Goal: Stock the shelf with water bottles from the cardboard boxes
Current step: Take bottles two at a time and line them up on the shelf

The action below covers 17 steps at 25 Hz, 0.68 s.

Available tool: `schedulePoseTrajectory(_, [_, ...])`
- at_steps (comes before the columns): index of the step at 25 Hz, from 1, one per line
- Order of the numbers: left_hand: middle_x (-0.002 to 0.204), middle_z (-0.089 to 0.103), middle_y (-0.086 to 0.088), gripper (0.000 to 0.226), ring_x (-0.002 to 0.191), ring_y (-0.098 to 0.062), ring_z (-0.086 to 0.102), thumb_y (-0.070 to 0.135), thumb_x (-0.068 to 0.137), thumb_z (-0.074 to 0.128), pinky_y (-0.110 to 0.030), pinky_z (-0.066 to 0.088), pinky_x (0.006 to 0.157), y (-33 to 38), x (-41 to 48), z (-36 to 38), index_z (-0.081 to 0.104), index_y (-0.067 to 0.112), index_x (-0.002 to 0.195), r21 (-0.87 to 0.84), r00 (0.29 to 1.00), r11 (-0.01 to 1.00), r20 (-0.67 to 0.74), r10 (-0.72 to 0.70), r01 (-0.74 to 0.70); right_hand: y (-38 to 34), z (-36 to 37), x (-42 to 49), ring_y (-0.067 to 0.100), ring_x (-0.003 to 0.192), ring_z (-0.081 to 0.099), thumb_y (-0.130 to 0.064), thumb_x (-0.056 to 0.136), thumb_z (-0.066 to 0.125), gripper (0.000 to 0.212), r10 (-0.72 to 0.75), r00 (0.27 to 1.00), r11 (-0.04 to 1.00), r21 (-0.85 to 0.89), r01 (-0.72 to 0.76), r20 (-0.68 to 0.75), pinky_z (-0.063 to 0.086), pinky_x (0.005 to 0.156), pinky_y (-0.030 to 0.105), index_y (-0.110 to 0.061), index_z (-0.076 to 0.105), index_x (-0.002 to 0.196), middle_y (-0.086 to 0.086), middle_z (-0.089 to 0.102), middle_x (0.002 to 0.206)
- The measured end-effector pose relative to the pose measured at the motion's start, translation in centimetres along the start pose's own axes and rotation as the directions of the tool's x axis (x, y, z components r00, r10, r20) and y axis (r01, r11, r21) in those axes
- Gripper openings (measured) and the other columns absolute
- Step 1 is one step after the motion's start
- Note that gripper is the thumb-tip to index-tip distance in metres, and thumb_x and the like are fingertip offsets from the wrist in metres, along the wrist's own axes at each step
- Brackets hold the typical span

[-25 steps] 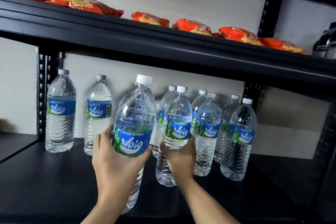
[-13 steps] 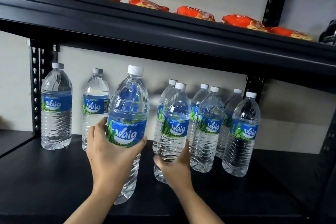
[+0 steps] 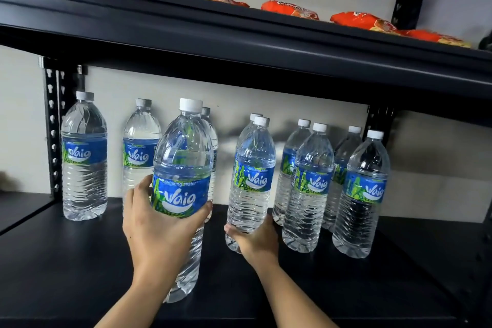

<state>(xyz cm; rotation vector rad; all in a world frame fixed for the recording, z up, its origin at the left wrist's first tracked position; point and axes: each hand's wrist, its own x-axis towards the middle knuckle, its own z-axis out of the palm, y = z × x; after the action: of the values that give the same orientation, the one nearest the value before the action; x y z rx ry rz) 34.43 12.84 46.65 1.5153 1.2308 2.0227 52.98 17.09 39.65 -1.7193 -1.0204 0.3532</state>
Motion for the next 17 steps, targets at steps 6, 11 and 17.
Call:
schedulePoseTrajectory(6, [0.114,0.044,0.010,0.097,0.105,-0.004,0.041,0.028,0.053,0.097,-0.021,0.032,0.096,-0.3,0.0,0.1,0.050,0.012,0.136,-0.003,1.000,1.000,0.007,-0.008,0.008,0.5,0.2,-0.1,0.019,0.114,0.061,-0.049,0.060,0.089,0.074,-0.028,1.000,0.999,0.016,0.028,0.002,0.046,0.095,0.029,-0.033,0.047,0.119,-0.008,0.061,0.114])
schedulePoseTrajectory(11, [0.114,0.045,0.009,0.097,0.120,-0.020,0.049,0.031,0.052,0.096,-0.037,0.037,0.106,-0.4,0.3,0.6,0.050,0.012,0.135,0.041,0.999,0.999,0.026,-0.024,0.023,1.8,-0.2,-0.2,0.015,0.120,0.057,-0.053,0.065,0.086,0.091,-0.047,0.990,0.995,-0.084,0.059,0.136,0.042,0.095,0.023,-0.027,0.036,0.136,-0.010,0.055,0.126])
schedulePoseTrajectory(17, [0.114,0.045,0.008,0.092,0.118,-0.018,0.049,0.027,0.054,0.096,-0.027,0.035,0.099,-1.1,0.9,2.3,0.052,0.012,0.133,-0.006,0.998,0.999,0.046,-0.039,0.040,2.6,-1.3,-0.2,0.017,0.116,0.061,-0.067,0.064,0.074,0.076,-0.047,0.980,0.953,-0.285,0.103,0.196,0.045,0.096,0.028,-0.031,0.040,0.122,-0.013,0.061,0.123])
